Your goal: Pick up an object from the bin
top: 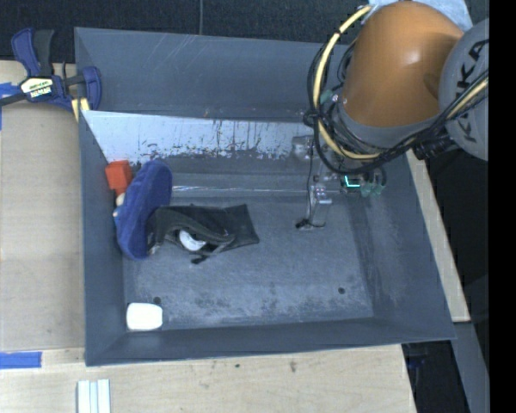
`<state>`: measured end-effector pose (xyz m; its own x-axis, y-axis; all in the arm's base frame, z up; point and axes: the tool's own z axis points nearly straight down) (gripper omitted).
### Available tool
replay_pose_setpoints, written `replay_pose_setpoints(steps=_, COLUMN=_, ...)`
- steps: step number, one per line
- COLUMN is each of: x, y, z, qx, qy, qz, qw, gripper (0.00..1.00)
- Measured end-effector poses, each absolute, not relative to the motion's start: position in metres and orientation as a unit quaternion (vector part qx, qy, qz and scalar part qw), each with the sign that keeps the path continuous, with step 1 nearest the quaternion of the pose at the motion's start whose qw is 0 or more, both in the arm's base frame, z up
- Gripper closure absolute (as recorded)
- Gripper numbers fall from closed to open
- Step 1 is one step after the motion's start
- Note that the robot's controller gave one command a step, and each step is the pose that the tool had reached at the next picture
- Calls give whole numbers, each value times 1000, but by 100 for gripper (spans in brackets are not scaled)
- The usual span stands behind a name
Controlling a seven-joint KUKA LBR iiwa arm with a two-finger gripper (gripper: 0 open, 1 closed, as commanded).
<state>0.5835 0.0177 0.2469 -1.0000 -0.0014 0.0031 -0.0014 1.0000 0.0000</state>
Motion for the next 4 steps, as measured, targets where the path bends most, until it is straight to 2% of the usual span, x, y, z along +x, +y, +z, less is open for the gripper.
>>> replay_pose_setpoints(steps=1, x=610, y=43, z=67, qx=-139, qy=-990, qz=0, qw=0, gripper=0)
replay_pose_setpoints(steps=2, x=610, y=37, z=101, qx=344, qy=-939, qz=1, qw=-4, gripper=0)
replay_pose_setpoints(steps=3, x=625, y=35, z=110, qx=618, qy=-786, qz=1, qw=-2, gripper=0)
replay_pose_setpoints(steps=4, x=629, y=40, z=71, qx=695, qy=-719, qz=1, qw=-1, gripper=0)
